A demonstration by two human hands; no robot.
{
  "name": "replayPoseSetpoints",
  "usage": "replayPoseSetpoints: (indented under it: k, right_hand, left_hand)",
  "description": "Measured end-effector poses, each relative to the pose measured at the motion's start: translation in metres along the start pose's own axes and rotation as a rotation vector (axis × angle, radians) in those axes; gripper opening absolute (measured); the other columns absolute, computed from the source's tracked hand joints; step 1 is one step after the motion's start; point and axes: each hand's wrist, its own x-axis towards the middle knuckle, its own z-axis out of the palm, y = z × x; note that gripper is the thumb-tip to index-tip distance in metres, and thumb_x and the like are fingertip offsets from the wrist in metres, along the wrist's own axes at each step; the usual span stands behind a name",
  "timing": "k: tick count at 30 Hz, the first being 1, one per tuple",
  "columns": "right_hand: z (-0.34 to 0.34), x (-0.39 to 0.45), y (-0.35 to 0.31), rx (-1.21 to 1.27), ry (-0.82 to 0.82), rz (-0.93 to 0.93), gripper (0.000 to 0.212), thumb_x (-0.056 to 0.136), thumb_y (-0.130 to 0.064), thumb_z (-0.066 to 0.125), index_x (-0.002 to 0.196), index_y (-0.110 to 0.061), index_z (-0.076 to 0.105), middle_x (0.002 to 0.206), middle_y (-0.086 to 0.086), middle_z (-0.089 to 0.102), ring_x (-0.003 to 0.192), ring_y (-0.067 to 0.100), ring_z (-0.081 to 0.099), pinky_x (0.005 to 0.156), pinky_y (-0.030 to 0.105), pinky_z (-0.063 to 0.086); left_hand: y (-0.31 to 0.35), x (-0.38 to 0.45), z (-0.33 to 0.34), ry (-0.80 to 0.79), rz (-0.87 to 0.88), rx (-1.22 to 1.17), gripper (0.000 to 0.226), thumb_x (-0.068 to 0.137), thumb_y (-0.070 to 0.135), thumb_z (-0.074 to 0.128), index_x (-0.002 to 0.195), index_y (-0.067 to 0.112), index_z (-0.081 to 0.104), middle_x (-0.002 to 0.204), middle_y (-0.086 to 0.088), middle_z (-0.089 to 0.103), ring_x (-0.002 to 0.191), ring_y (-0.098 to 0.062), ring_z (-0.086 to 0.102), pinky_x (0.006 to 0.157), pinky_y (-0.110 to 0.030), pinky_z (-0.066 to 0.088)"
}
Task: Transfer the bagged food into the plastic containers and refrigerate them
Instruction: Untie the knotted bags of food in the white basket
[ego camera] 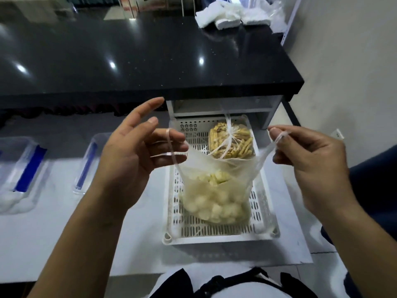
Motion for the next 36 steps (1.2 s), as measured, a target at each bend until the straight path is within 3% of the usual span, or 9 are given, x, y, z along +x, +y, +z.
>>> replayPoseSetpoints:
  k: [6, 9, 12, 14, 18, 25, 28, 30, 36]
  right_hand:
    - [-0.01, -0.005, -0.004, 0.255, -0.144, 0.225, 0.031, 0.082, -0.024, 0.062, 0.109, -0.011, 0.071, 0.091, 0.014, 0.075, 0.086, 0.031, 0.074, 0.07, 0.033, 0.061]
    - [-0.023, 0.001, -0.011, 0.466, -0.285, 0.313, 0.035, 0.089, -0.008, 0.047, 0.117, -0.013, 0.067, 0.105, 0.014, 0.073, 0.085, 0.028, 0.073, 0.068, 0.037, 0.06]
    - [-0.042, -0.001, -0.017, 0.872, -0.54, 0.396, 0.051, 0.09, -0.006, 0.036, 0.14, -0.005, 0.047, 0.134, 0.026, 0.054, 0.114, 0.042, 0.059, 0.091, 0.054, 0.05]
    - [-0.058, -0.009, -0.024, 0.795, -0.415, 0.395, 0.05, 0.097, -0.013, 0.033, 0.145, -0.002, 0.037, 0.145, 0.028, 0.042, 0.118, 0.046, 0.053, 0.095, 0.059, 0.045]
    - [-0.068, -0.04, 0.009, 0.618, -0.403, 0.576, 0.056, 0.08, -0.046, 0.049, 0.129, -0.023, 0.065, 0.135, 0.013, 0.062, 0.099, 0.031, 0.07, 0.063, 0.04, 0.058]
    - [-0.08, -0.048, 0.025, 0.627, -0.62, 0.634, 0.062, 0.092, -0.048, 0.044, 0.149, -0.022, 0.042, 0.151, 0.017, 0.045, 0.131, 0.045, 0.049, 0.089, 0.055, 0.055]
    - [-0.08, -0.037, 0.017, 0.853, -0.759, 0.666, 0.067, 0.1, -0.03, 0.045, 0.158, -0.015, 0.014, 0.16, 0.029, 0.017, 0.143, 0.057, 0.015, 0.106, 0.071, 0.03]
    - [-0.079, -0.028, -0.001, 0.836, -0.678, 0.671, 0.071, 0.101, -0.02, 0.044, 0.159, -0.014, 0.004, 0.161, 0.03, 0.002, 0.144, 0.059, -0.001, 0.11, 0.074, 0.011]
    - [-0.071, 0.007, -0.002, 0.74, -0.791, 0.486, 0.079, 0.084, -0.041, 0.057, 0.155, -0.019, 0.03, 0.157, 0.022, 0.034, 0.138, 0.052, 0.037, 0.102, 0.066, 0.04]
  left_hand:
    - [-0.001, -0.018, -0.005, -0.268, -0.15, -0.068, 0.058, 0.088, 0.052, 0.043, 0.145, 0.04, 0.045, 0.129, -0.017, 0.067, 0.083, -0.035, 0.072, 0.063, -0.04, 0.061]
    - [-0.003, -0.027, -0.007, -0.34, -0.068, -0.091, 0.069, 0.083, 0.06, 0.056, 0.148, 0.042, 0.04, 0.139, -0.016, 0.06, 0.102, -0.042, 0.07, 0.073, -0.044, 0.061]
    - [-0.007, -0.038, -0.012, -0.319, 0.085, -0.136, 0.082, 0.08, 0.052, 0.072, 0.152, 0.035, 0.037, 0.145, -0.016, 0.055, 0.113, -0.04, 0.066, 0.079, -0.048, 0.06]
    - [-0.017, -0.05, -0.016, -0.434, 0.125, -0.296, 0.075, 0.091, 0.039, 0.067, 0.155, 0.031, 0.029, 0.151, -0.023, 0.044, 0.112, -0.044, 0.064, 0.08, -0.055, 0.058]
    - [-0.051, -0.074, -0.012, -0.424, -0.19, -0.278, 0.079, 0.081, 0.054, 0.074, 0.15, 0.039, 0.04, 0.154, -0.017, 0.043, 0.111, -0.051, 0.063, 0.073, -0.058, 0.059]
    - [-0.055, -0.09, -0.008, -0.33, -0.234, -0.208, 0.085, 0.08, 0.062, 0.068, 0.153, 0.034, 0.036, 0.155, -0.013, 0.043, 0.123, -0.052, 0.055, 0.079, -0.057, 0.058]
    - [-0.042, -0.085, -0.007, -0.328, -0.188, -0.206, 0.085, 0.082, 0.06, 0.066, 0.155, 0.034, 0.032, 0.156, -0.015, 0.041, 0.125, -0.053, 0.052, 0.079, -0.058, 0.058]
    - [-0.027, -0.076, -0.006, -0.299, -0.147, -0.141, 0.085, 0.082, 0.061, 0.065, 0.155, 0.035, 0.03, 0.155, -0.017, 0.042, 0.126, -0.053, 0.052, 0.08, -0.057, 0.058]
    - [0.001, -0.053, 0.006, -0.28, -0.077, 0.013, 0.088, 0.075, 0.068, 0.065, 0.152, 0.038, 0.035, 0.148, -0.012, 0.053, 0.123, -0.047, 0.058, 0.079, -0.051, 0.06]
